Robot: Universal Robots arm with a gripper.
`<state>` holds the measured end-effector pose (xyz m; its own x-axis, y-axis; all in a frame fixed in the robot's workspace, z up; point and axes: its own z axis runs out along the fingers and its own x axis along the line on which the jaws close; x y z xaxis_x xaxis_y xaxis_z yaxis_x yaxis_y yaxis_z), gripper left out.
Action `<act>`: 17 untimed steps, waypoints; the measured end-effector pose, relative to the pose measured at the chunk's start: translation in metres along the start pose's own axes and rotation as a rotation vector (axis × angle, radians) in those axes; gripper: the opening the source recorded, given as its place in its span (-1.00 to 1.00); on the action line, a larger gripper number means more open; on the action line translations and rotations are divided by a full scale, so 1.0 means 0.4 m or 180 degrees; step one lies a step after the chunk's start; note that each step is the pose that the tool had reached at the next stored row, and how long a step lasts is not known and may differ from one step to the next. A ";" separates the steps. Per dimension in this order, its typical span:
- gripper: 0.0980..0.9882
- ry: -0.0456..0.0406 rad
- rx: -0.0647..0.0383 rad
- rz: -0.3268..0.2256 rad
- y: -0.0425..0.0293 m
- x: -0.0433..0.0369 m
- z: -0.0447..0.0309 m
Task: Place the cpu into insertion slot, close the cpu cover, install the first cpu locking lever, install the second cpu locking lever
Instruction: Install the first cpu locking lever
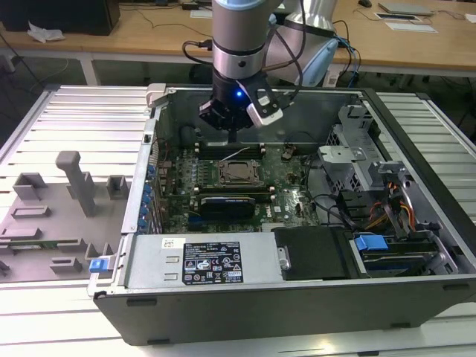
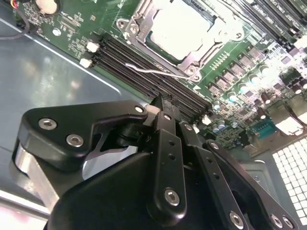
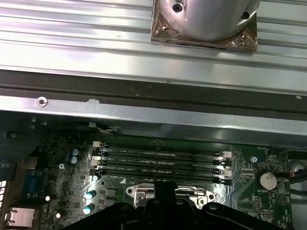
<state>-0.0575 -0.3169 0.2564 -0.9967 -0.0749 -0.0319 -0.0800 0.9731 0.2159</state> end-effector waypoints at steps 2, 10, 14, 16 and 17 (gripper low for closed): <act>-0.98 0.0000 0.0000 0.0000 0.000 0.000 0.000; -0.98 -0.0091 0.0021 -0.0021 -0.002 0.002 0.010; -0.98 -0.0161 0.0055 -0.0038 -0.003 0.003 0.015; -0.98 -0.0195 0.0072 -0.0046 -0.004 0.004 0.017; -0.98 -0.0222 0.0082 -0.0052 -0.004 0.004 0.019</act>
<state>-0.0589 -0.3169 0.2488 -0.9917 -0.0764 -0.1033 -0.0951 0.9772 0.1898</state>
